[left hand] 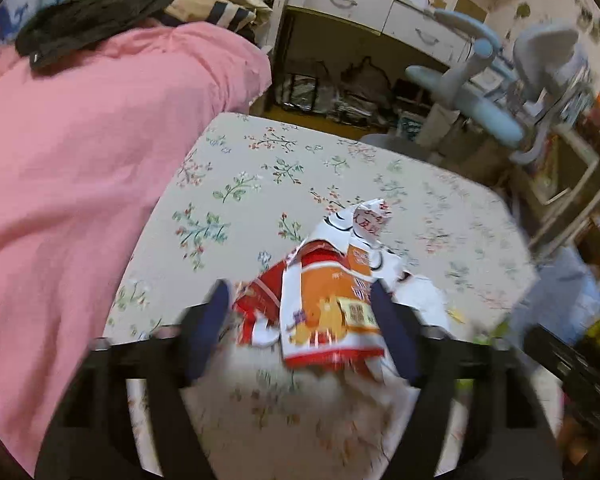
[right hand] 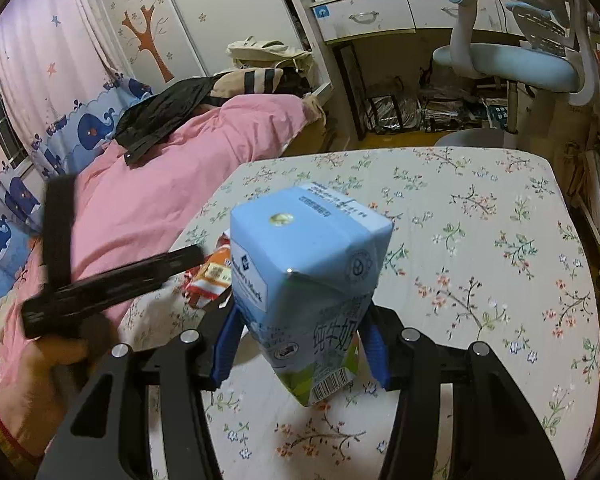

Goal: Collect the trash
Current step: 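Grasp the red-and-orange snack wrapper with the left tool while the right holds the carton, then carry the wrapper and milk carton together down toward the yellow bin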

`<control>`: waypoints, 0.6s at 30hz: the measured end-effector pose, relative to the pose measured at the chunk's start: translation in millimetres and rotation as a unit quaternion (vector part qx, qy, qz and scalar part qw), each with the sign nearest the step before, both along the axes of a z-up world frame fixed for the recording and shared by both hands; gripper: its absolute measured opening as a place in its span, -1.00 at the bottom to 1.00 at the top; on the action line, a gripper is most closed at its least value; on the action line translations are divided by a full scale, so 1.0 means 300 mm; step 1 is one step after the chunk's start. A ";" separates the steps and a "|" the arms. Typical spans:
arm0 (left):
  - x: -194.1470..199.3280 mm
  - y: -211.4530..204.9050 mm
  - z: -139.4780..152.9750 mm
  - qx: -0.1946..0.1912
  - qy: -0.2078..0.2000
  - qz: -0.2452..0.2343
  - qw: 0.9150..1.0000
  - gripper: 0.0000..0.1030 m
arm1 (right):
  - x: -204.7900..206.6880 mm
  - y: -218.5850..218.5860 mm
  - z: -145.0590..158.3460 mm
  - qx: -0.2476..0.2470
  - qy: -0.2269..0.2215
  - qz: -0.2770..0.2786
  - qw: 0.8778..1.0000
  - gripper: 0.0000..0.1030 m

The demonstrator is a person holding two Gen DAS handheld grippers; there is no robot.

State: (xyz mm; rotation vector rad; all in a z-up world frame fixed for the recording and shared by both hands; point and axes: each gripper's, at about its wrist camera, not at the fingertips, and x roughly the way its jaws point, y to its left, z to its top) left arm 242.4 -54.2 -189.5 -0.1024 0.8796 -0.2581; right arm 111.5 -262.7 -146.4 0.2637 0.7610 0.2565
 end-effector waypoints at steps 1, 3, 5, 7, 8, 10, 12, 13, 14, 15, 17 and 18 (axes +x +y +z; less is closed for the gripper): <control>0.022 -0.026 -0.017 0.009 0.003 -0.003 1.000 0.42 | -0.003 -0.002 -0.002 0.000 0.001 0.000 1.000 0.01; 0.063 -0.055 -0.044 0.019 0.010 -0.001 1.000 0.43 | -0.008 -0.011 -0.010 0.003 0.003 0.001 1.000 0.01; 0.098 -0.073 -0.068 0.023 0.017 0.002 1.000 0.43 | -0.009 -0.013 -0.011 0.002 0.002 0.004 1.000 0.01; 0.115 -0.086 -0.084 0.027 0.015 -0.006 1.000 0.01 | -0.004 -0.009 -0.016 0.001 0.004 0.010 1.000 0.01; 0.118 -0.085 -0.081 0.022 0.018 -0.013 1.000 -0.24 | -0.002 -0.006 -0.016 0.000 0.004 0.012 1.000 0.00; 0.119 -0.056 -0.050 -0.009 0.022 -0.018 1.000 -0.61 | 0.007 -0.002 -0.016 0.000 0.004 0.016 1.000 0.00; 0.102 -0.021 -0.009 -0.016 0.008 -0.009 1.000 -0.69 | 0.011 -0.003 -0.010 0.004 0.003 0.015 1.000 0.00; 0.094 0.001 0.007 -0.021 0.003 -0.002 1.000 -0.70 | 0.011 -0.005 -0.007 0.008 0.002 0.014 1.000 0.00; 0.082 0.028 0.023 -0.031 0.000 0.006 1.000 -0.71 | 0.009 -0.006 -0.004 0.011 0.000 0.014 1.000 0.00; 0.065 0.059 0.043 -0.042 -0.003 0.015 0.999 -0.72 | 0.005 -0.003 0.001 0.011 -0.002 0.014 1.000 0.00; 0.041 0.103 0.066 -0.054 -0.006 0.024 0.998 -0.72 | -0.004 0.002 0.005 0.011 -0.003 0.014 1.000 0.00; 0.021 0.123 0.080 -0.057 -0.008 0.026 0.998 -0.72 | -0.011 0.004 0.004 0.012 -0.003 0.014 1.000 0.00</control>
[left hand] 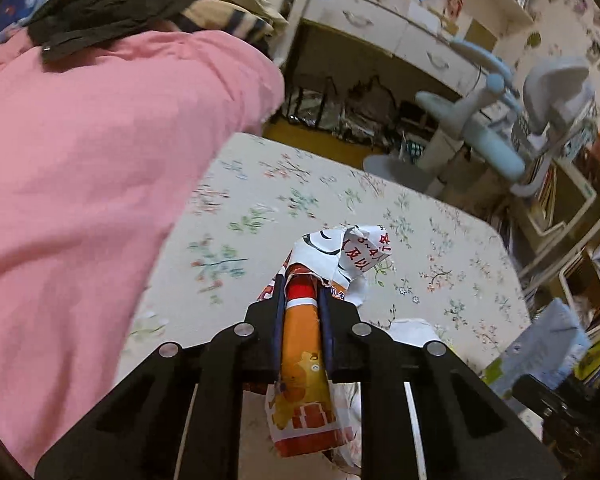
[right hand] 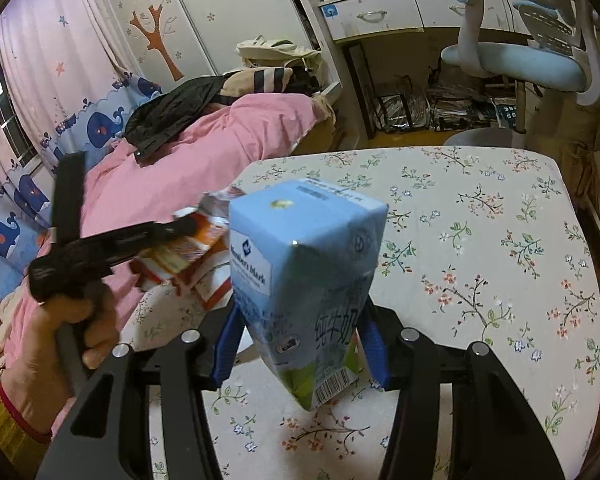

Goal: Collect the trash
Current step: 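Carry the wrapper and milk carton together down toward the yellow bin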

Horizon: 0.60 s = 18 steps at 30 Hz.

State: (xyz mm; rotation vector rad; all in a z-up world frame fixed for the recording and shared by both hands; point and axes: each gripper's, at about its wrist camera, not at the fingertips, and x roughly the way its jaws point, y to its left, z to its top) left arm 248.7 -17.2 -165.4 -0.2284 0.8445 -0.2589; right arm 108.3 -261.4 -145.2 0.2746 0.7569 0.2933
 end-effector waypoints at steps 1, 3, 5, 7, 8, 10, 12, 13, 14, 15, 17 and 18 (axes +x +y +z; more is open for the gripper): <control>-0.014 0.014 0.010 0.000 -0.002 0.001 1.000 -0.72 | -0.006 0.002 0.000 0.000 0.000 0.000 1.000 0.00; -0.057 0.043 0.030 -0.006 -0.005 0.004 1.000 -0.72 | -0.022 0.008 0.000 -0.001 0.000 0.001 1.000 0.00; -0.096 0.071 0.036 -0.021 0.001 0.008 1.000 -0.72 | -0.037 0.011 0.006 -0.001 0.000 0.000 1.000 0.00; -0.148 0.089 0.029 -0.036 0.016 0.009 0.999 -0.72 | -0.053 0.014 0.012 0.000 -0.001 -0.001 1.000 0.00; -0.164 0.088 0.023 -0.038 0.021 0.006 0.999 -0.72 | -0.063 0.017 0.012 -0.003 -0.001 -0.003 1.000 0.00; -0.210 0.072 0.005 -0.028 0.033 -0.004 0.999 -0.72 | -0.070 0.025 0.004 -0.011 0.002 -0.005 1.000 0.00; -0.254 0.048 -0.023 -0.008 0.045 -0.016 0.999 -0.71 | -0.077 0.026 -0.008 -0.012 0.006 -0.008 1.000 0.00; -0.268 0.036 -0.038 0.001 0.051 -0.020 0.999 -0.70 | -0.081 0.026 -0.012 -0.012 0.007 -0.010 1.000 0.00; -0.277 0.030 -0.050 0.007 0.055 -0.023 0.998 -0.67 | -0.085 0.024 -0.016 -0.013 0.009 -0.013 1.000 0.01; -0.286 0.020 -0.067 0.013 0.065 -0.030 0.997 -0.63 | -0.088 0.022 -0.018 -0.013 0.011 -0.016 1.000 0.02; -0.296 0.012 -0.088 0.023 0.073 -0.035 0.996 -0.54 | -0.093 0.013 -0.020 -0.010 0.013 -0.022 1.000 0.17; -0.300 0.008 -0.095 0.031 0.074 -0.036 0.996 -0.44 | -0.097 0.006 -0.019 -0.008 0.012 -0.025 1.000 0.21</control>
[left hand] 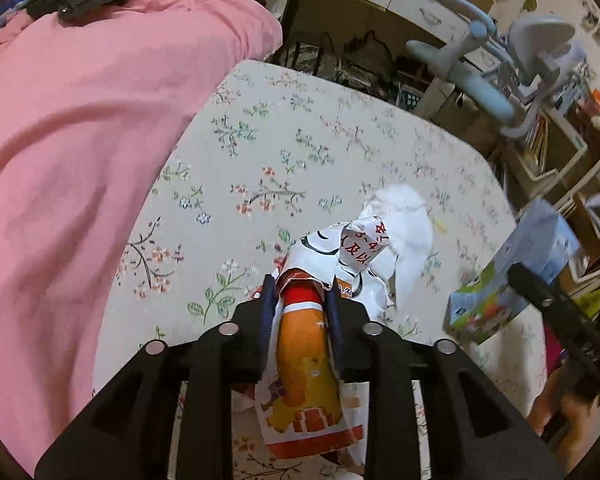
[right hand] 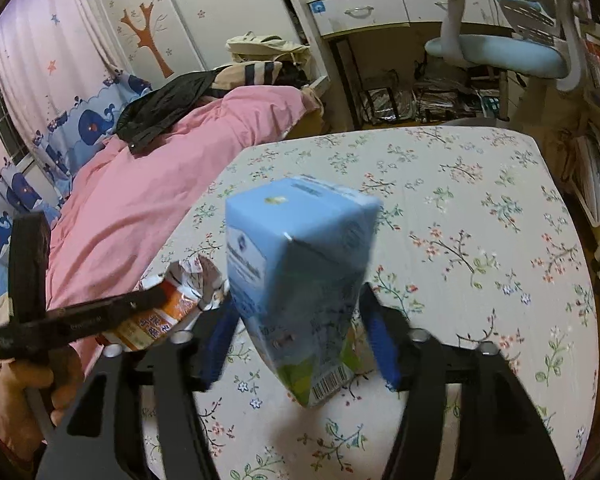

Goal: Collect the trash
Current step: 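Carry the wrapper and milk carton together down toward the yellow bin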

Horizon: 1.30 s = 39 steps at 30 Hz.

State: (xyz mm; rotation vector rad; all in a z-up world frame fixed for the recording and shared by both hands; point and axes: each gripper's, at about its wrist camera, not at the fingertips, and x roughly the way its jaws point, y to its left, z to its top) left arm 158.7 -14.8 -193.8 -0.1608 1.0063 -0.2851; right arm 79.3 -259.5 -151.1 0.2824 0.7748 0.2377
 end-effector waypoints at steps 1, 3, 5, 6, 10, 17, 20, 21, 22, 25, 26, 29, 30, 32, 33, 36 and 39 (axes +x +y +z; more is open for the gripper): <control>-0.002 -0.003 -0.003 0.006 0.000 -0.001 1.000 -0.40 | -0.005 -0.005 0.001 0.001 -0.001 -0.003 1.000 0.23; 0.000 -0.011 -0.006 0.021 -0.004 -0.003 1.000 -0.14 | -0.009 -0.014 0.001 0.003 -0.001 -0.008 1.000 0.43; 0.001 -0.020 -0.010 0.042 -0.007 -0.007 0.999 -0.02 | -0.008 -0.019 -0.001 0.003 -0.001 -0.011 1.000 0.45; 0.006 -0.031 -0.018 0.052 -0.003 -0.014 0.999 0.00 | -0.009 -0.016 -0.002 0.002 0.000 -0.009 1.000 0.45; -0.001 -0.068 -0.043 0.081 0.002 -0.047 0.996 -0.12 | -0.004 0.003 -0.004 -0.004 -0.001 0.001 1.000 0.14; -0.029 -0.040 0.023 0.050 -0.017 -0.039 0.998 -0.71 | -0.026 0.015 0.014 -0.008 -0.010 0.009 1.000 -0.22; -0.062 0.000 0.092 0.014 -0.048 -0.022 0.998 -0.73 | -0.054 0.002 0.033 0.005 -0.019 0.002 1.000 -0.22; -0.080 0.016 0.125 0.001 -0.067 -0.015 0.998 -0.73 | -0.060 0.001 0.040 0.009 -0.022 0.001 1.000 -0.22; -0.093 0.026 0.147 -0.006 -0.079 -0.010 0.997 -0.73 | -0.069 0.001 0.047 0.012 -0.025 0.000 1.000 -0.22; -0.130 0.053 0.177 -0.022 -0.093 -0.001 0.995 -0.73 | -0.095 0.002 0.064 0.024 -0.031 -0.002 0.999 -0.22; -0.142 0.058 0.179 -0.025 -0.092 0.002 0.995 -0.73 | -0.103 0.004 0.068 0.029 -0.033 -0.002 0.999 -0.22; -0.161 0.058 0.187 -0.021 -0.096 0.004 0.995 -0.72 | -0.129 0.013 0.082 0.039 -0.038 -0.001 0.998 -0.22; -0.169 0.062 0.195 -0.020 -0.101 0.007 0.995 -0.72 | -0.138 0.016 0.087 0.043 -0.041 -0.001 0.998 -0.22; -0.181 0.064 0.212 -0.016 -0.110 0.009 0.994 -0.72 | -0.156 0.020 0.097 0.048 -0.045 -0.001 0.998 -0.22; -0.196 0.063 0.224 -0.012 -0.116 0.010 0.993 -0.72 | -0.167 0.021 0.102 0.051 -0.048 -0.001 0.998 -0.22; -0.230 0.052 0.237 -0.001 -0.124 0.007 0.992 -0.72 | -0.198 0.022 0.111 0.060 -0.054 -0.003 0.997 -0.22; -0.268 0.039 0.248 0.010 -0.132 -0.003 0.991 -0.72 | -0.231 0.028 0.114 0.065 -0.057 -0.003 0.996 -0.22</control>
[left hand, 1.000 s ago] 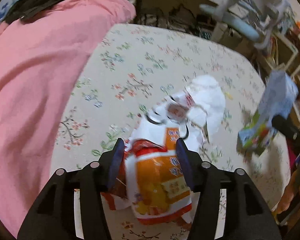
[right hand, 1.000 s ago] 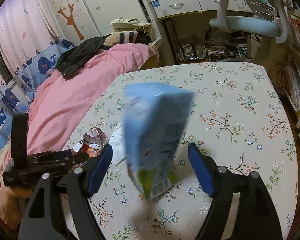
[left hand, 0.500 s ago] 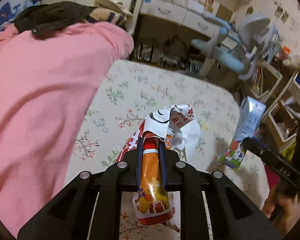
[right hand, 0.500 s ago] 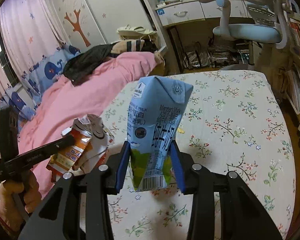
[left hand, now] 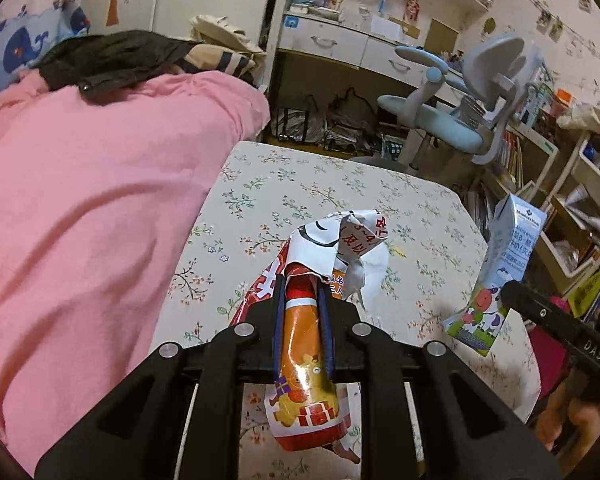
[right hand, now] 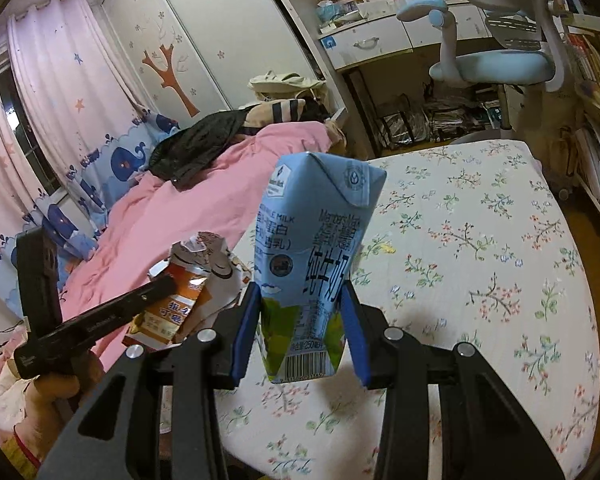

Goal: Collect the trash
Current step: 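Carry the wrapper and milk carton together down toward the yellow bin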

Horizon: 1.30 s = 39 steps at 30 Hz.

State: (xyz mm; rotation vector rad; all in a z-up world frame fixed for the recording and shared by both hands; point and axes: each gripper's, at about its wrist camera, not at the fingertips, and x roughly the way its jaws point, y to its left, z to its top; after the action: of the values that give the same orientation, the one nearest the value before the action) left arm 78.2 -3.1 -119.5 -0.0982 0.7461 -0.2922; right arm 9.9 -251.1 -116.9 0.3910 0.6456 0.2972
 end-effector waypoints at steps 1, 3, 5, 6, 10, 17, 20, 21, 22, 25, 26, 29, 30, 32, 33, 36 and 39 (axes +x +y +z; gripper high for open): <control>-0.012 0.001 0.001 0.000 -0.001 -0.001 1.000 -0.72 | -0.013 0.005 -0.001 -0.003 0.000 0.001 1.000 -0.22; -0.044 0.014 0.005 -0.005 -0.003 0.000 1.000 -0.72 | -0.037 0.012 -0.006 -0.005 0.000 0.002 1.000 -0.22; -0.074 0.031 0.012 -0.009 -0.006 0.001 1.000 -0.72 | -0.069 0.018 -0.011 -0.001 0.000 0.002 1.000 -0.22; -0.086 0.038 0.013 -0.012 -0.008 0.000 1.000 -0.72 | -0.080 0.019 -0.012 0.000 0.000 0.003 1.000 -0.22; -0.129 0.039 0.015 -0.010 -0.013 -0.008 1.000 -0.72 | -0.124 0.039 -0.013 -0.003 -0.005 0.009 1.000 -0.22; -0.199 0.020 0.018 0.001 -0.012 -0.030 0.999 -0.72 | -0.180 0.031 -0.025 -0.005 -0.005 0.010 1.000 -0.22; -0.197 0.025 0.040 0.005 -0.013 -0.041 0.999 -0.72 | -0.205 0.018 -0.033 -0.005 -0.004 0.012 1.000 -0.22; -0.193 0.031 0.051 0.004 -0.012 -0.046 0.999 -0.72 | -0.214 0.014 -0.038 -0.007 -0.004 0.014 1.000 -0.22; -0.189 0.038 0.058 0.003 -0.013 -0.048 0.999 -0.72 | -0.221 0.013 -0.044 -0.009 -0.004 0.016 1.000 -0.22; -0.180 0.067 0.080 -0.009 -0.006 -0.054 0.998 -0.72 | -0.226 0.020 -0.062 -0.019 0.003 0.025 1.000 -0.22; -0.179 0.074 0.088 -0.012 -0.006 -0.057 0.998 -0.72 | -0.226 0.023 -0.065 -0.021 0.005 0.027 0.999 -0.22; -0.180 0.108 0.119 -0.022 -0.011 -0.069 0.997 -0.72 | -0.211 0.038 -0.077 -0.024 0.011 0.033 0.999 -0.22; -0.181 0.116 0.127 -0.025 -0.013 -0.071 0.997 -0.72 | -0.210 0.043 -0.076 -0.024 0.011 0.034 0.999 -0.22; -0.177 0.151 0.146 -0.034 -0.018 -0.068 0.997 -0.72 | -0.203 0.058 -0.077 -0.023 0.010 0.038 0.999 -0.22; -0.174 0.165 0.151 -0.039 -0.019 -0.066 0.997 -0.72 | -0.198 0.068 -0.079 -0.023 0.011 0.040 0.999 -0.22; -0.167 0.221 0.159 -0.050 -0.019 -0.057 0.997 -0.72 | -0.191 0.094 -0.083 -0.024 0.012 0.048 0.998 -0.22; -0.157 0.269 0.155 -0.059 -0.015 -0.048 0.997 -0.72 | -0.195 0.131 -0.074 -0.027 0.011 0.060 0.998 -0.22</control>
State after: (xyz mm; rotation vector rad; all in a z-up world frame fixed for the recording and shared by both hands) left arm 31.1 77.6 -73.0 -0.1692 0.7050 -0.4291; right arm -48.6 -211.8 -139.0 0.3043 0.6981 0.3899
